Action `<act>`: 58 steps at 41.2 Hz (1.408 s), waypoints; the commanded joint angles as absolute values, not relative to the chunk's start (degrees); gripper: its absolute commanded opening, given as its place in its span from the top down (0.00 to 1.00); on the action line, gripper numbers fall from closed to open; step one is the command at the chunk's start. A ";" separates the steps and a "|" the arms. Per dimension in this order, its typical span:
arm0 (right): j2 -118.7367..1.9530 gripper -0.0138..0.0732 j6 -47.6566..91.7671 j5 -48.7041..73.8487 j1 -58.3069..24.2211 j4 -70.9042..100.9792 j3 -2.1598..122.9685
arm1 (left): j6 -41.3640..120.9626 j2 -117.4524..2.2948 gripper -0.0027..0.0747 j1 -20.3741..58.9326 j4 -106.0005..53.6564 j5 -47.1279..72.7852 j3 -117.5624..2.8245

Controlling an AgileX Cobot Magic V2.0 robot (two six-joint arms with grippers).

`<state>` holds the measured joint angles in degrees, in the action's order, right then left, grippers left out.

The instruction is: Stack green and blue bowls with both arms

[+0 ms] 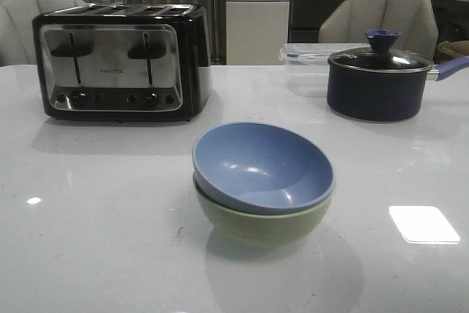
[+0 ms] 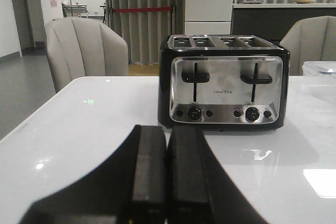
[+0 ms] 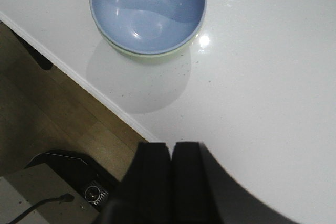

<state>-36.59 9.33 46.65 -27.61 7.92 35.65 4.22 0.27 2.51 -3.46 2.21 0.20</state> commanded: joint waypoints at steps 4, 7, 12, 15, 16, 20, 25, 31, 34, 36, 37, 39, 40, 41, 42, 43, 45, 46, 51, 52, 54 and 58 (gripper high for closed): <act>-31.11 0.78 9.35 39.31 -21.37 7.64 34.45 | 4.18 1.38 0.85 2.87 -3.84 -3.26 0.41; -27.20 0.78 9.35 34.06 -16.62 7.59 31.24 | 4.18 1.38 0.85 2.87 -3.84 -3.26 0.41; -19.24 0.78 9.35 25.07 -10.05 7.52 23.97 | 4.18 1.38 0.85 2.87 -3.84 -3.26 0.41; -14.13 0.78 9.35 21.08 -6.67 7.52 20.01 | 4.18 1.38 0.85 2.87 -3.84 -3.26 0.41; -12.86 0.78 9.35 20.28 -5.87 7.52 18.86 | 4.18 1.38 0.85 2.87 -3.84 -3.26 0.41; -7.86 0.78 9.35 16.77 -2.84 7.52 13.80 | 4.18 1.38 0.85 2.87 -3.84 -3.26 0.41; -3.65 0.78 9.35 11.32 -0.95 7.58 7.76 | 4.18 1.38 0.85 2.87 -3.84 -3.26 0.41; -0.03 0.78 9.35 5.89 -0.65 7.58 2.07 | 4.18 1.38 0.85 2.87 -3.84 -3.26 0.41; 1.25 0.78 9.35 3.65 -0.65 7.62 0.25 | 4.18 1.38 0.85 2.87 -3.84 -3.26 0.41; 1.78 0.78 9.35 1.39 -0.65 7.62 -1.04 | 4.18 1.38 0.85 2.87 -3.84 -3.26 0.41; 1.71 0.78 9.35 0.00 -0.65 7.62 -1.48 | 4.18 1.38 0.85 2.87 -3.84 -3.26 0.41; 1.71 0.78 9.35 0.44 -0.65 7.62 -1.36 | 4.18 1.38 0.85 2.87 -3.84 -3.26 0.41; 1.71 0.78 9.35 0.44 -0.65 7.62 -1.36 | 4.18 1.38 0.85 2.87 -3.84 -3.26 0.41; 1.71 0.78 9.35 -0.32 -0.65 7.62 -1.37 | 4.18 1.38 0.85 2.87 -3.84 -3.26 0.41; 1.71 0.78 9.35 -0.51 -0.65 7.62 -1.37 | 4.18 1.38 0.85 2.87 -3.84 -3.26 0.41; 1.71 0.78 9.35 -0.64 -0.65 7.62 -1.37 | 4.18 1.38 0.85 2.87 -3.84 -3.26 0.41; 1.71 0.78 9.35 -0.73 -0.65 7.62 -1.37 | 4.18 1.38 0.85 2.87 -3.84 -3.26 0.41; 1.71 0.78 9.35 -0.73 -0.65 7.62 -1.37 | 4.18 1.38 0.85 2.87 -3.84 -3.26 0.41; 1.71 0.78 9.10 -1.34 -0.65 7.62 -1.43 | 4.18 1.38 0.85 2.87 -3.84 -3.26 0.41; 1.71 0.78 8.76 -1.61 -0.65 7.55 -1.43 | 4.18 1.38 0.85 2.87 -3.84 -3.26 0.41; 1.71 0.78 6.60 -2.65 -0.65 6.69 -1.43 | 4.18 1.38 0.85 2.87 -3.84 -3.26 0.41; 1.71 0.78 0.00 -4.91 -0.65 1.38 -1.43 | 4.18 1.38 0.85 2.87 -3.84 -3.26 0.41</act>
